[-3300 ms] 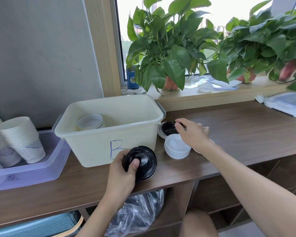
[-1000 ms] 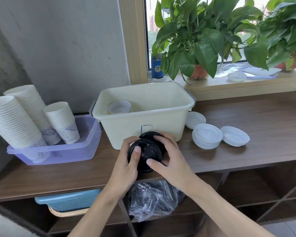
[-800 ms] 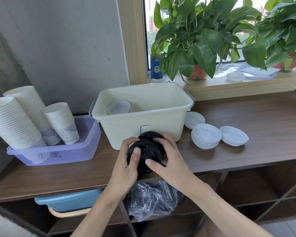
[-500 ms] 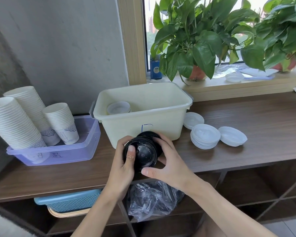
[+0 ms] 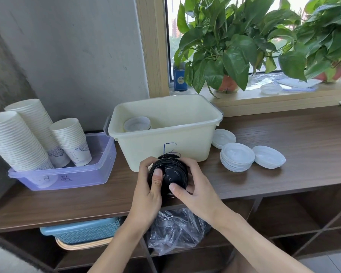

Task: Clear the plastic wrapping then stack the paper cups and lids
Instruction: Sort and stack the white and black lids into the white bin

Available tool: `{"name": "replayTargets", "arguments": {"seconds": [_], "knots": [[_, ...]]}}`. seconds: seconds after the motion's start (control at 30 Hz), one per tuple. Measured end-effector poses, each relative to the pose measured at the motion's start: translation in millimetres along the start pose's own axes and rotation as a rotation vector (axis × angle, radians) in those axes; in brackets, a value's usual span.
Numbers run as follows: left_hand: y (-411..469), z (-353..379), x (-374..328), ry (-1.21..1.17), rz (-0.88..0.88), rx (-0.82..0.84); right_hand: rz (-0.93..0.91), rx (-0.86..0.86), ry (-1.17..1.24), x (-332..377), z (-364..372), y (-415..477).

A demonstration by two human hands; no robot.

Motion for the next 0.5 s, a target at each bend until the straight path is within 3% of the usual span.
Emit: {"name": "replayTargets", "arguments": {"seconds": [0.5], "knots": [[-4.0,-0.1,5.6,0.034,0.003,0.024,-0.015,-0.099,-0.097,-9.3,2.9,4.3]]}}
Point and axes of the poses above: each hand's wrist, its own y-axis towards the middle knuckle, its own z-axis out of the palm, x = y × z, the point moved 8 cm from there along y, towards the middle knuckle, and after that the axes turned 6 degrees about z, right-handed, at the moved point
